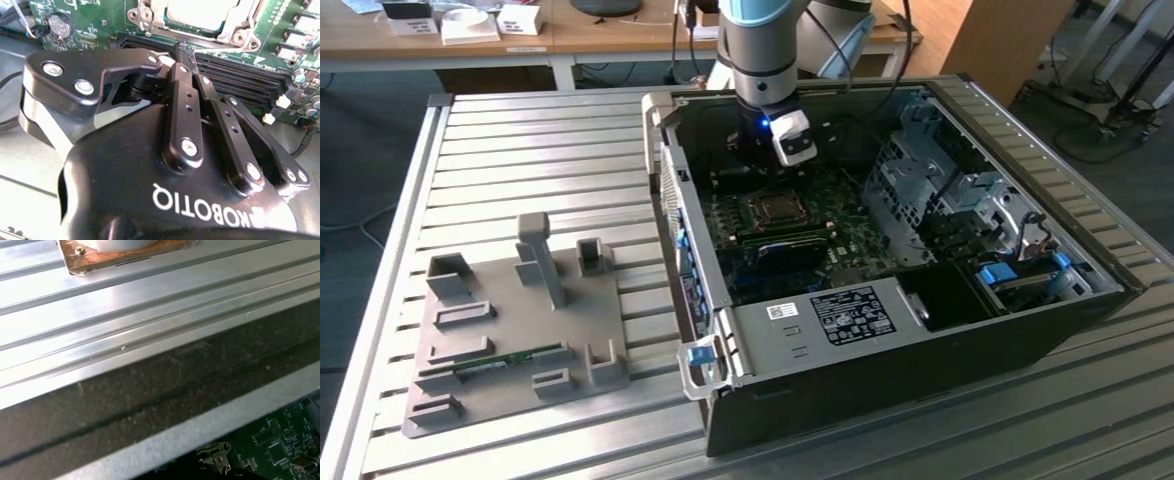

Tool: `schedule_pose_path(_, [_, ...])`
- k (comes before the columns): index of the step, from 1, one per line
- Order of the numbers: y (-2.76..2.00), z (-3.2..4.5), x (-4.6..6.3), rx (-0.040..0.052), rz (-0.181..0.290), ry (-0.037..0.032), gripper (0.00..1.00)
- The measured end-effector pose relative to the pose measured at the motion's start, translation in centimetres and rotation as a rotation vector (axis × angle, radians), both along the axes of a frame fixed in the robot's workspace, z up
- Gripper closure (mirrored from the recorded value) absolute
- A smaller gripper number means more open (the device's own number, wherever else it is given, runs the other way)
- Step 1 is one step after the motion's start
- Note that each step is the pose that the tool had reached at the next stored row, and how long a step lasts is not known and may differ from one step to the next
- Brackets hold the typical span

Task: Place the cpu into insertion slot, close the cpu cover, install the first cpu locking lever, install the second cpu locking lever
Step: 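Install the first cpu locking lever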

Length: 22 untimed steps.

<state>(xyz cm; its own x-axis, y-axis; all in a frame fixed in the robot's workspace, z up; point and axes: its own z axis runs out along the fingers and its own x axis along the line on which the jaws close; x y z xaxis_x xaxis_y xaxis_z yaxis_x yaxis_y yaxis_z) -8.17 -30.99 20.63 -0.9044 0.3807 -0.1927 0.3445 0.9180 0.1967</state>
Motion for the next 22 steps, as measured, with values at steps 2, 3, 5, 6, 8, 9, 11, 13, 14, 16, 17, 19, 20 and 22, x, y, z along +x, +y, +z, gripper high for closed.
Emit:
schedule_pose_path(2, [0.04,0.0,0.0,0.0002,0.0,-0.0001,0.89])
schedule_pose_path(3, [0.06,0.0,0.0,0.0003,0.0,0.0,0.89])
schedule_pose_path(5, [0.09,0.0,0.0,0.0004,0.0,0.0,0.89])
schedule_pose_path(6, [0.11,0.0,0.0,0.0003,0.0,0.0,0.89])
schedule_pose_path(8, [0.13,0.0,0.0,0.0004,0.0,0.0,0.89])
schedule_pose_path(9, [0.13,0.0,0.0,0.0005,0.0,-0.0001,0.89])
schedule_pose_path(11, [0.14,0.0,0.03,0.0004,0.0,0.0,0.89])
schedule_pose_path(13, [0.16,0.0,0.16,0.0004,0.0,0.0,0.89])
schedule_pose_path(14, [0.15,-0.01,0.25,0.0005,0.0,-0.0001,0.89])
schedule_pose_path(16, [0.15,-0.02,0.37,0.0004,0.0,0.0,0.89])
schedule_pose_path(17, [0.15,-0.03,0.38,0.0004,0.0,-0.0001,0.89])
schedule_pose_path(19, [0.21,-0.06,0.38,0.0003,0.0,-0.0001,0.89])
schedule_pose_path(20, [0.23,-0.06,0.38,0.0002,0.0,0.0001,0.89])
schedule_pose_path(22, [0.27,-0.07,0.38,0.0002,0.0,0.0001,0.89])
